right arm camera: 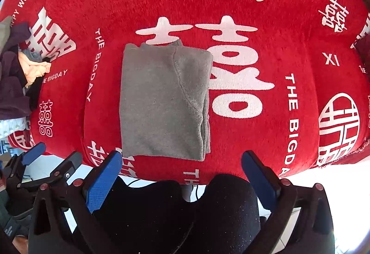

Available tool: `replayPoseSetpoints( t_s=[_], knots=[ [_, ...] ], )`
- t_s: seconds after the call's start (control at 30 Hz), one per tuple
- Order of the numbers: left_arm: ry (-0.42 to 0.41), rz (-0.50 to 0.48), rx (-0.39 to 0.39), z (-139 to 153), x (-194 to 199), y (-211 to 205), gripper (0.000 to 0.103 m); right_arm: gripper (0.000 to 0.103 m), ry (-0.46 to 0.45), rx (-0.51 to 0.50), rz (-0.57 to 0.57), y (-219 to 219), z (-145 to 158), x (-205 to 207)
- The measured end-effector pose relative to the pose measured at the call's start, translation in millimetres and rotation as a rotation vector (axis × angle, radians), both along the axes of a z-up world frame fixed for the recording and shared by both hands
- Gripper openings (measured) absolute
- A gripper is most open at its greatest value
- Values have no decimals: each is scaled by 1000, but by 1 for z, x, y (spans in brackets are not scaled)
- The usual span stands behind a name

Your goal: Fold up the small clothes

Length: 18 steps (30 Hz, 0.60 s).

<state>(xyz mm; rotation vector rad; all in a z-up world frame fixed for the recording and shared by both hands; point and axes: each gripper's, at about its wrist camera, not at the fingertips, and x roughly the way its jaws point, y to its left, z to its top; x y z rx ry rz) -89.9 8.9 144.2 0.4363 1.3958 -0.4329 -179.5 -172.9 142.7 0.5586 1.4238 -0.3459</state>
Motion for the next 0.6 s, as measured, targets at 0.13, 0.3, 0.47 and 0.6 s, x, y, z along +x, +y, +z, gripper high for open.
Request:
replayPoseSetpoints(
  t_s=[0.13, 0.3, 0.47, 0.6],
  knots=[
    [1, 10, -6, 3, -2, 1, 102, 103, 0, -11, 9, 3, 2, 0],
    [-6, 12, -4, 4, -2, 2, 102, 103, 3, -33, 19, 5, 3, 0],
    [-16, 3, 5, 5, -3, 1, 102, 103, 14, -44, 26, 6, 2, -1],
    [-23, -3, 12, 6, -4, 0, 102, 103, 16, -73, 47, 10, 3, 1]
  ],
)
